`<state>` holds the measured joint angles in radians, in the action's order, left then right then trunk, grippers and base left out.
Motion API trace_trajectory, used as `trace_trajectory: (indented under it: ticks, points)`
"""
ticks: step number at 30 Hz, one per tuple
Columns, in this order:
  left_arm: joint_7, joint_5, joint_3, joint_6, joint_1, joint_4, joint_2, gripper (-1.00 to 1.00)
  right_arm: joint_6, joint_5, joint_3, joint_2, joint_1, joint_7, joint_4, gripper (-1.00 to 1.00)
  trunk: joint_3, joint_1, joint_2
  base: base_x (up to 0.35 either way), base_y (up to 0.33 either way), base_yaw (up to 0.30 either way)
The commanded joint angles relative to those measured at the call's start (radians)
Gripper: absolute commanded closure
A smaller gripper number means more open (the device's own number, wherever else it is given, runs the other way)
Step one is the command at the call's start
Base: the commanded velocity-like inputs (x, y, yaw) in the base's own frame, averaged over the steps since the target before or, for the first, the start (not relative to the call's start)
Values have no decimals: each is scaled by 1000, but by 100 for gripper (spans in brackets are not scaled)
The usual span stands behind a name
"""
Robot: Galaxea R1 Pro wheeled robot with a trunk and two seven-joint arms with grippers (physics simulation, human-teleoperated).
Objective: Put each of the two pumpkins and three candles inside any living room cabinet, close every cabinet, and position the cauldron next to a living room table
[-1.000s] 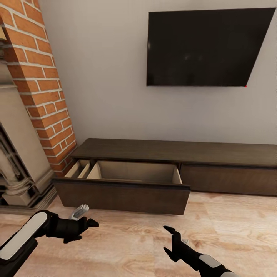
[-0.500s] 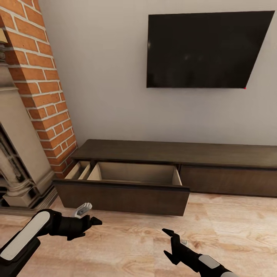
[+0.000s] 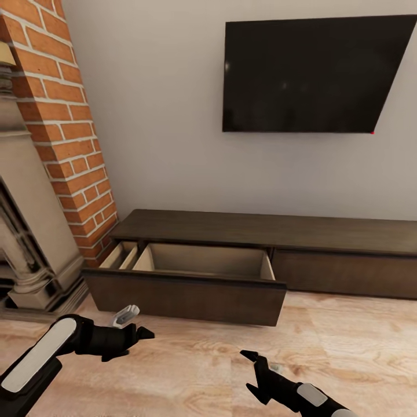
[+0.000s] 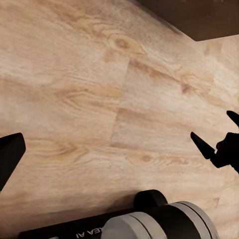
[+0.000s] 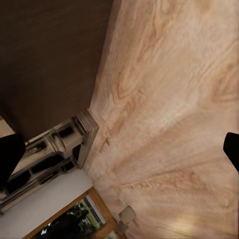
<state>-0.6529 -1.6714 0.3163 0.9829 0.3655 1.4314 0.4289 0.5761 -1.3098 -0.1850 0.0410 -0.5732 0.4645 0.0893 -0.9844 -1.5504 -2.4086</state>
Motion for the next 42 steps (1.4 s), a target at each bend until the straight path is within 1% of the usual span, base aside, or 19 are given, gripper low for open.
trace_trajectory:
  ticks: [1,4,5,7,8,9,10,12,13,15,17,20,21,24,25,27,30,31,42]
  points:
    - [-11,3,2,-1,1,1,1,-100,1,-5,-8,1,0,3,0,-100,-1,0,0,0,-27,210]
    - [-12,77,0,-1,1,1,-5,-100,-18,-3,-9,0,0,3,1,-100,-1,0,0,0,-12,251]
    - [-13,103,0,-1,1,1,-13,-100,-28,-2,-10,-1,0,3,1,-100,-1,0,0,0,-5,271]
    - [-13,159,1,-1,1,0,-38,-100,-45,-1,-10,-1,0,3,1,-100,-2,0,0,0,-2,274]
    - [-13,174,1,-1,1,0,-44,-100,-49,-1,-10,-1,0,3,2,-100,-3,0,0,0,-2,275]
    - [-17,204,1,-1,1,0,-55,-100,-56,2,-10,-1,0,4,2,-100,-3,0,0,0,-1,275]
    - [-21,219,0,-1,1,0,-60,-100,-59,5,-10,-1,0,4,2,-100,-4,0,0,0,-1,275]
    - [-45,272,-2,-1,1,0,-84,-100,-64,29,-10,-1,0,3,4,-100,-5,0,0,0,0,275]
    - [-60,289,-3,-1,1,-1,-97,-100,-66,47,-10,-1,0,3,6,-100,-6,0,0,0,0,276]
    - [-84,305,-4,-1,1,-1,-111,-100,-67,76,-10,-1,0,3,10,-100,-7,0,0,0,0,276]
    - [-118,314,-4,-1,1,-2,-123,-100,-69,108,-10,-1,0,2,13,-100,-9,0,0,0,0,275]
    - [-155,319,-6,-2,1,-2,-129,-100,-81,138,-12,-2,0,-5,15,-100,-11,0,0,0,0,274]
    - [-173,320,-9,-2,1,-2,-130,-100,-91,153,-12,-2,0,-25,16,-100,-12,0,0,0,0,273]
    - [-195,321,-16,-3,1,-6,-132,-100,-113,172,-13,-3,0,-101,16,-100,-14,0,0,0,0,272]
    - [-198,321,-18,-3,1,-8,-132,-100,-119,174,-13,-3,0,-125,16,-100,-15,0,0,0,0,272]
    - [-199,320,-22,-3,1,-9,-132,-100,-129,177,-13,-3,0,-150,16,-100,-17,0,0,0,0,272]
    - [-198,319,-30,-3,1,-7,-131,-100,-146,179,-13,-3,0,-170,17,-100,-19,0,0,0,0,268]
    - [-198,319,-31,-3,1,-6,-131,-100,-151,180,-13,-3,0,-173,17,-100,-20,0,0,0,0,260]
    - [-199,319,-33,-3,1,-2,-131,-100,-209,182,-14,-3,0,-168,17,-100,4,42,77,0,0,235]
